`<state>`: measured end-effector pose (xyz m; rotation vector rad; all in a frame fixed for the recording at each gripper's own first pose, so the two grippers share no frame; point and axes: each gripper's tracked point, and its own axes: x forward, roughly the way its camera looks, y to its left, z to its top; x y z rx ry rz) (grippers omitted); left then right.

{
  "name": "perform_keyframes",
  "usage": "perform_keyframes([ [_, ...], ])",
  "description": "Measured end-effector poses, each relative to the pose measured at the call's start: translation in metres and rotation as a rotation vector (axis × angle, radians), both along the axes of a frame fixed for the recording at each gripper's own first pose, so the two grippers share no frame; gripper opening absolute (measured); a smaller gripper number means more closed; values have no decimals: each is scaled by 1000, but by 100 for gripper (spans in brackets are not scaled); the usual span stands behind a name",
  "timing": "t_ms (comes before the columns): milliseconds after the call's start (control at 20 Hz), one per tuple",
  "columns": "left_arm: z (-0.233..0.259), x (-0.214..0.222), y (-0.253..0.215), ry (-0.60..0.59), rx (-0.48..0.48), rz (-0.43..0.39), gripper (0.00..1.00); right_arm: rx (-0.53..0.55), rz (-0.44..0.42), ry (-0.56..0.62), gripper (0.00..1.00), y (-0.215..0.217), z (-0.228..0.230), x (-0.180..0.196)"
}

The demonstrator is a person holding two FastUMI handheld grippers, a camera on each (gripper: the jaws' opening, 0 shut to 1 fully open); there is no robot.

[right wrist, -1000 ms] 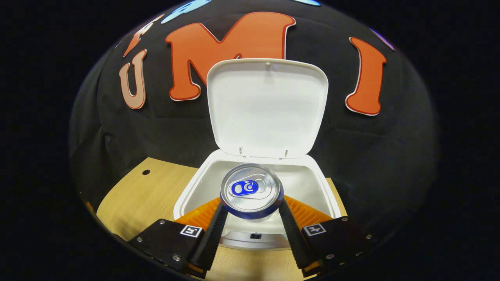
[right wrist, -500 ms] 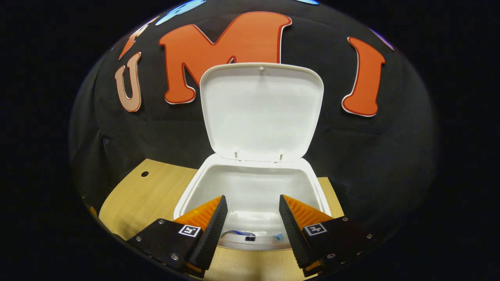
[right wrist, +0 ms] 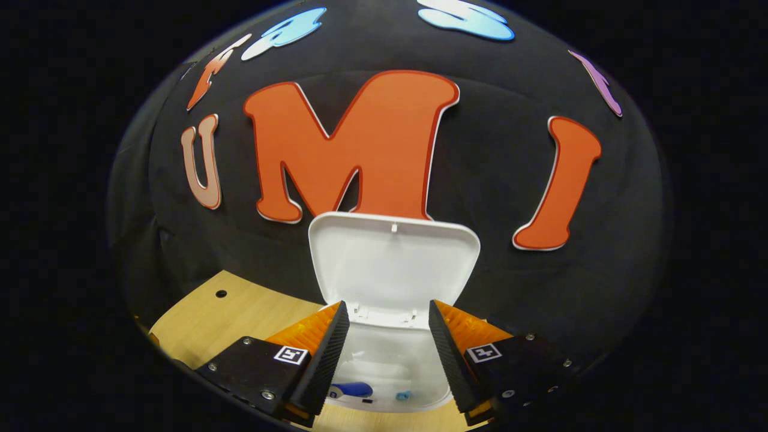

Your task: Press the lid of the desktop garbage bin to open it, pick up the crumpled paper on the desktop and throw it into the bin, then pick up the pop can on the desktop and drop it into the bin, and finally close the garbage bin lid.

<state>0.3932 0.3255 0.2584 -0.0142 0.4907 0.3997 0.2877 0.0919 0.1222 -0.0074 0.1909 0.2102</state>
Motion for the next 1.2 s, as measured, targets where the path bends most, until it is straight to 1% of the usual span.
perform_keyframes([
  [100,-1,-2,4,1,3,12,99,-3,-20,-50,81,-5,27,13],
  [200,0,-3,9,0,1,28,99,18,-25,-85,82,-4,48,22],
  [450,-3,-16,22,2,0,77,99,47,-37,-121,82,-5,71,46],
  [550,-4,-20,26,6,-4,93,99,46,-49,-96,82,-5,62,58],
  [600,-6,-22,28,8,-3,99,99,45,-46,-62,82,-5,53,62],
  [650,-6,-23,28,9,-1,105,99,79,-48,-74,82,-4,57,63],
  [700,-5,-24,29,10,1,110,99,91,-52,-53,83,-4,53,64],
  [750,-5,-23,30,10,-3,111,99,111,-51,-51,81,-4,51,59],
  [800,-6,-24,30,12,-5,111,99,112,-50,-47,82,-2,48,55],
  [950,-7,-19,27,9,-9,94,99,99,-28,-50,80,-1,44,36],
  [1000,-8,-17,25,8,-10,84,99,99,-18,-26,80,1,37,30],
  [1050,-7,-13,22,8,-10,73,99,93,-7,15,76,4,24,25],
  [1150,-3,-4,18,-1,-8,50,99,60,0,72,84,7,-4,13],
  [1200,-2,-2,17,-4,-7,38,99,44,0,86,81,8,-13,8],
])
